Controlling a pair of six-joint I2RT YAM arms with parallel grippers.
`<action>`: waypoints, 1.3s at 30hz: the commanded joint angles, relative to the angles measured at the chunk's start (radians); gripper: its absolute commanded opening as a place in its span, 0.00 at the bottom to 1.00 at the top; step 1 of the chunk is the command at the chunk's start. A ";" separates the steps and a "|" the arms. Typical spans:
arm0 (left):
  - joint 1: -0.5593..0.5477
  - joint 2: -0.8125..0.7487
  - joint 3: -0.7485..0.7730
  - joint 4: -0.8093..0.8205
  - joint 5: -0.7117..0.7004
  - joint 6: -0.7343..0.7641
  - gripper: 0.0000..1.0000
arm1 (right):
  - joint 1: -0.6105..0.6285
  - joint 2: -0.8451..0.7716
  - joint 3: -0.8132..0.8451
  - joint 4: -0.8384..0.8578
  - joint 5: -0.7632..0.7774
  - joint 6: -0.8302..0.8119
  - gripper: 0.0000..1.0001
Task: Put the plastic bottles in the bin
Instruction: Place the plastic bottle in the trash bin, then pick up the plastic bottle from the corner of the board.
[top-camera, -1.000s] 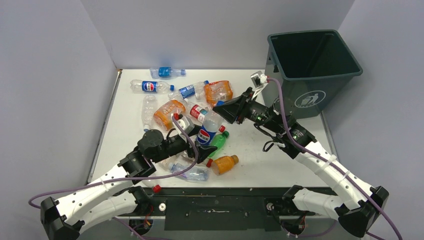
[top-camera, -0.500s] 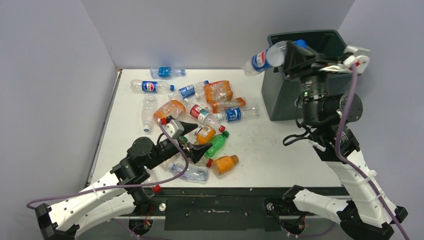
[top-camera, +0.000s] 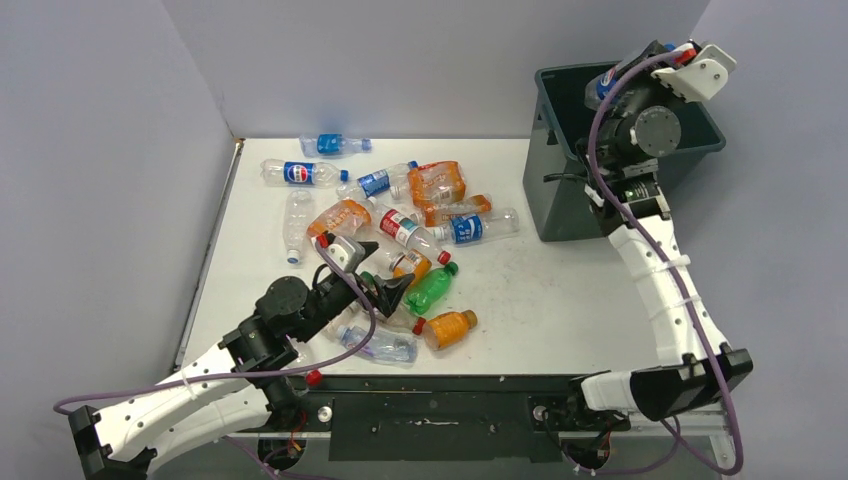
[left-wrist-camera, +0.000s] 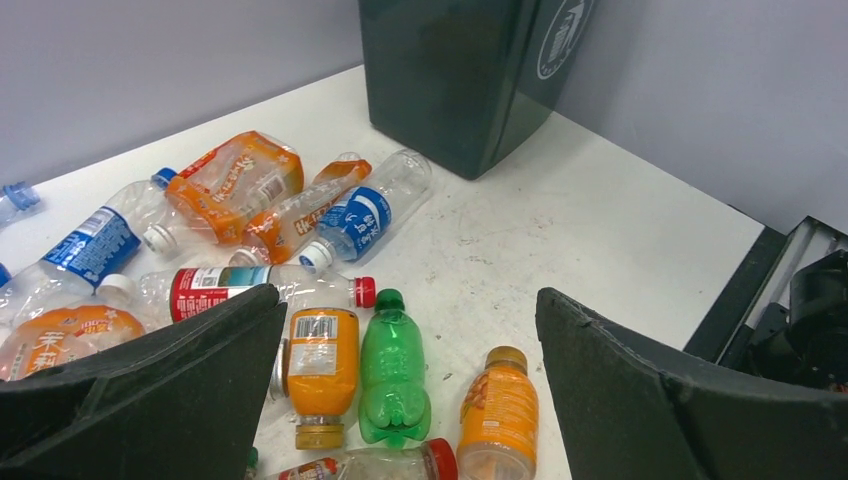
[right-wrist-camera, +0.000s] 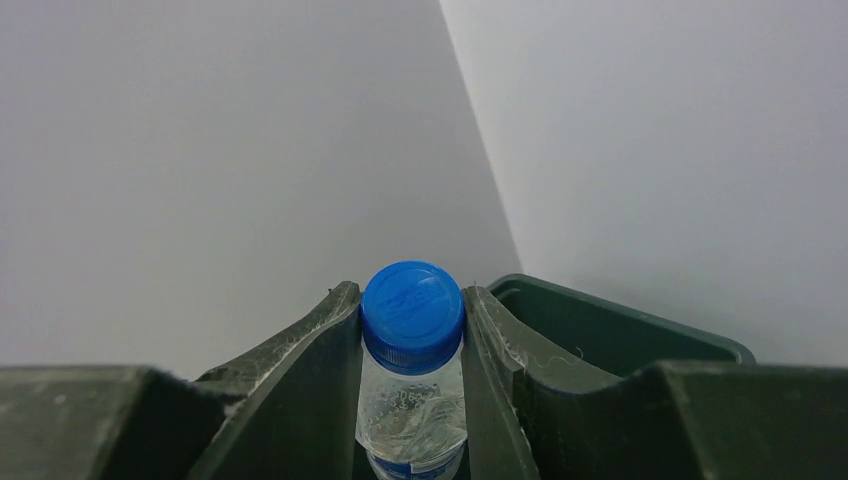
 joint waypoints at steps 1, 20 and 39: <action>-0.017 -0.019 0.038 -0.009 -0.095 0.019 0.96 | -0.108 0.051 -0.016 0.053 0.003 0.097 0.05; -0.063 0.004 0.046 -0.037 -0.206 0.039 0.96 | -0.119 0.055 0.012 -0.198 -0.298 0.391 0.90; -0.094 0.033 0.055 -0.068 -0.320 0.107 0.96 | 0.231 -0.246 -0.705 -0.407 -0.921 0.565 0.90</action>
